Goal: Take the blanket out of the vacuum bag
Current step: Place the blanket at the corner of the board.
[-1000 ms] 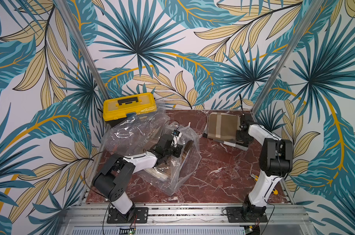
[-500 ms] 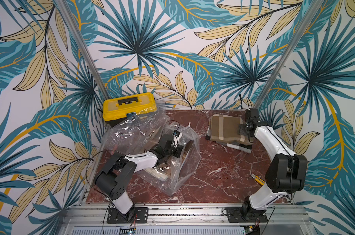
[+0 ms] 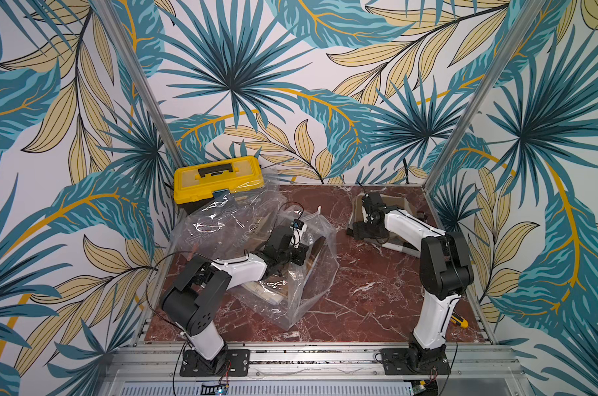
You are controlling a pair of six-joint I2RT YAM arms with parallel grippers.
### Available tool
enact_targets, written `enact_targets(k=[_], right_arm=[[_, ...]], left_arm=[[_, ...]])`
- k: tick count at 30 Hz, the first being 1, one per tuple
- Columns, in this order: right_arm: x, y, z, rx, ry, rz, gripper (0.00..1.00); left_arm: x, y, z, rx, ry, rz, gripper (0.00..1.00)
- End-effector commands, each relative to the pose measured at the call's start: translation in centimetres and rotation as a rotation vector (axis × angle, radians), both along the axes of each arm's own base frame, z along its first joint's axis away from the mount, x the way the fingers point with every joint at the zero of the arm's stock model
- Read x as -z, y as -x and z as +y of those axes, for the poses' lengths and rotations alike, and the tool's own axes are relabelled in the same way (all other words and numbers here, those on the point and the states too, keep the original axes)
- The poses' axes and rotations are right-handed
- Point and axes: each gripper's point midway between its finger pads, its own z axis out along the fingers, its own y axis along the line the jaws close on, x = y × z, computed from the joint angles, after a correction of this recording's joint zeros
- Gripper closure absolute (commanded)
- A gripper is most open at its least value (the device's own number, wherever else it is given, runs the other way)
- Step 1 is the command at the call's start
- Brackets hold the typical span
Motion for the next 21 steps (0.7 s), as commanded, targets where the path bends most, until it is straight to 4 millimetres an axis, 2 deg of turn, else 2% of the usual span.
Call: enact_targets(k=[1, 4, 6, 11, 13, 14, 17, 21], right_arm=[[0.1, -0.8, 0.0, 0.017, -0.006, -0.031, 0.13], [0.2, -1.3, 0.3, 0.008, -0.015, -0.045, 0.13], [0.3, -1.7, 0.5, 0.006, -0.022, -0.041, 0.17], [0.9, -2.6, 0.8, 0.005, -0.022, -0.001, 0.67], [1.0, -2.8, 1.1, 0.013, -0.034, 0.008, 0.91], [0.9, -2.9, 1.2, 0.017, -0.045, 0.009, 1.00], [-0.3, -3.7, 2.8, 0.016, -0.143, -0.034, 1.00], [-3.2, -5.2, 4.7, 0.029, -0.277, -0.123, 1.00]], left_arm=[[0.0, 0.2, 0.3, -0.004, -0.016, 0.010, 1.00], [0.4, 0.2, 0.3, -0.003, -0.010, 0.016, 1.00], [0.5, 0.2, 0.2, 0.000, -0.009, 0.019, 1.00], [0.5, 0.2, 0.1, 0.006, -0.012, 0.017, 1.00], [0.4, 0.2, 0.2, 0.006, -0.017, 0.015, 1.00], [0.3, 0.1, 0.2, 0.007, -0.019, 0.012, 1.00], [0.1, 0.0, 0.3, 0.008, -0.024, 0.011, 1.00], [0.0, 0.1, 0.2, 0.011, -0.025, 0.015, 1.00]])
